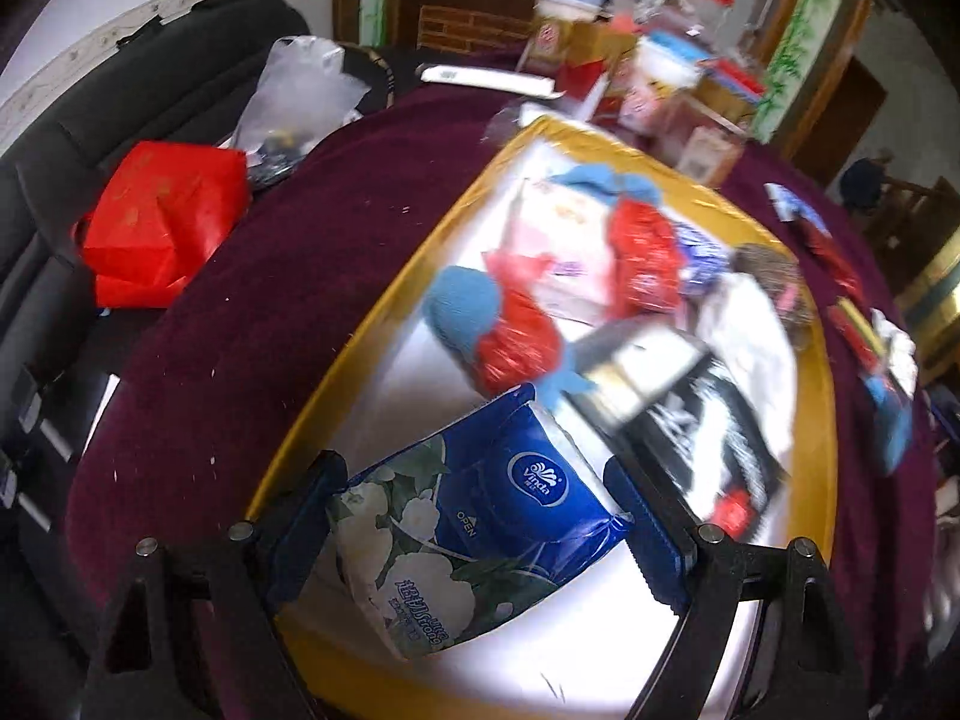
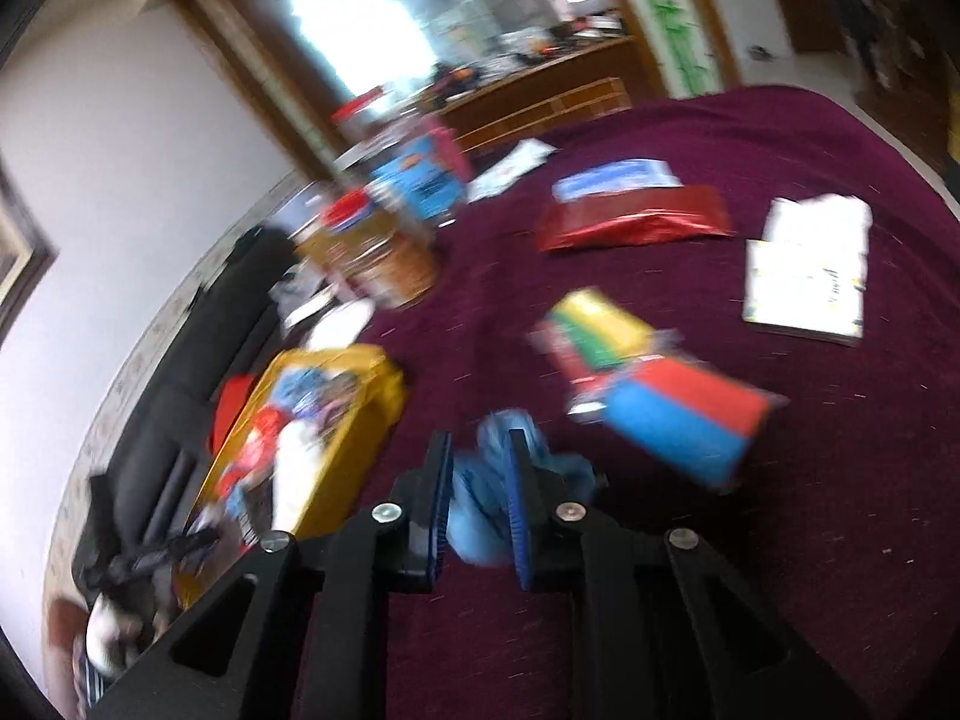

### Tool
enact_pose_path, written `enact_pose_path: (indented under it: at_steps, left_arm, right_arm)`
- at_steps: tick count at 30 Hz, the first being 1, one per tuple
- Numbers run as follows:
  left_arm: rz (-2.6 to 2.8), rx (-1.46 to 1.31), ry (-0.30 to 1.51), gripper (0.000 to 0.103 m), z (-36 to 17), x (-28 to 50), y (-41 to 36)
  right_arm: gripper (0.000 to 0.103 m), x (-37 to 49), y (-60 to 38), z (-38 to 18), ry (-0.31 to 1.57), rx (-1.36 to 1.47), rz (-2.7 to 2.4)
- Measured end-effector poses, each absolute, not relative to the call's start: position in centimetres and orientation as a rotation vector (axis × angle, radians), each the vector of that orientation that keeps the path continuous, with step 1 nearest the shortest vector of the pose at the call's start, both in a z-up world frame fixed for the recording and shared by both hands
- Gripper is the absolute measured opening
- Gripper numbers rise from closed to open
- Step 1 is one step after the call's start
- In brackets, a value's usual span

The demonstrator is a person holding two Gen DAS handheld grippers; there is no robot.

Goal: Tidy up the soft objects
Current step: 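Drop the blue tissue pack in the tray with the left tool while the right tool carries the cloth, then lower the light blue knit cloth into the tray and open the right tool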

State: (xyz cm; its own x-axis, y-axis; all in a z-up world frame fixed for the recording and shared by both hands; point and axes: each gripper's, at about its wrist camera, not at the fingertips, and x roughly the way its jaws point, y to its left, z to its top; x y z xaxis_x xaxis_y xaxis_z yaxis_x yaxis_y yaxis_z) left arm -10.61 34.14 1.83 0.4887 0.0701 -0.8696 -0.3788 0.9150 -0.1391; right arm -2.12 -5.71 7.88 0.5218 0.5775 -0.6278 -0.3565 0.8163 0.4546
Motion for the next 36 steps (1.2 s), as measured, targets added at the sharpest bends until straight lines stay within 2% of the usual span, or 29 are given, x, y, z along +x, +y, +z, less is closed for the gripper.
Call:
enact_pose_path:
  at_steps: [4, 9, 10, 11, 13, 19, 21, 23, 25, 32, 36]
  left_arm:
    - [0.298, -0.332, 1.048, 0.091, 1.2, -9.0, 34.3]
    - [0.241, -0.391, 1.000, 0.091, 2.1, -9.7, 34.0]
    - [0.229, -0.390, 0.970, 0.091, 2.7, -10.2, 33.8]
    - [0.219, -0.381, 0.938, 0.091, 3.5, -10.9, 33.4]
    - [0.204, -0.360, 0.877, 0.091, 5.0, -12.3, 32.9]
    - [0.207, -0.355, 0.752, 0.092, 8.0, -15.8, 32.4]
    - [0.194, -0.388, 0.731, 0.092, 8.2, -17.1, 32.5]
    - [0.177, -0.424, 0.718, 0.092, 8.1, -18.2, 32.7]
    - [0.172, -0.448, 0.704, 0.092, 8.0, -19.3, 32.8]
    - [0.158, -0.505, 0.687, 0.092, 7.2, -20.6, 33.0]
    - [0.146, -0.491, 0.743, 0.092, 6.0, -20.2, 32.5]
  right_arm:
    - [0.008, -3.9, -2.1, 8.3, 0.864, 0.210, 0.634]
    - [0.010, -4.7, -0.4, 8.0, 0.860, 0.140, 0.612]
    - [0.020, -4.5, -0.5, 7.8, 0.857, 0.131, 0.593]
    - [0.041, -4.2, -0.5, 7.6, 0.868, 0.119, 0.586]
    - [0.063, -3.5, -0.3, 6.7, 0.905, 0.083, 0.546]
    - [0.063, -2.4, 1.0, 3.6, 0.966, 0.017, 0.481]
    - [0.059, -2.3, 1.8, 2.5, 0.982, -0.017, 0.470]
    - [0.034, -2.4, 2.3, 2.2, 0.958, -0.077, 0.429]
    - [0.028, -2.4, 2.1, 2.3, 0.947, -0.091, 0.417]
    - [0.022, -2.2, 1.9, 2.6, 0.951, -0.116, 0.403]
    - [0.022, -3.0, 1.6, 4.5, 0.913, -0.070, 0.421]
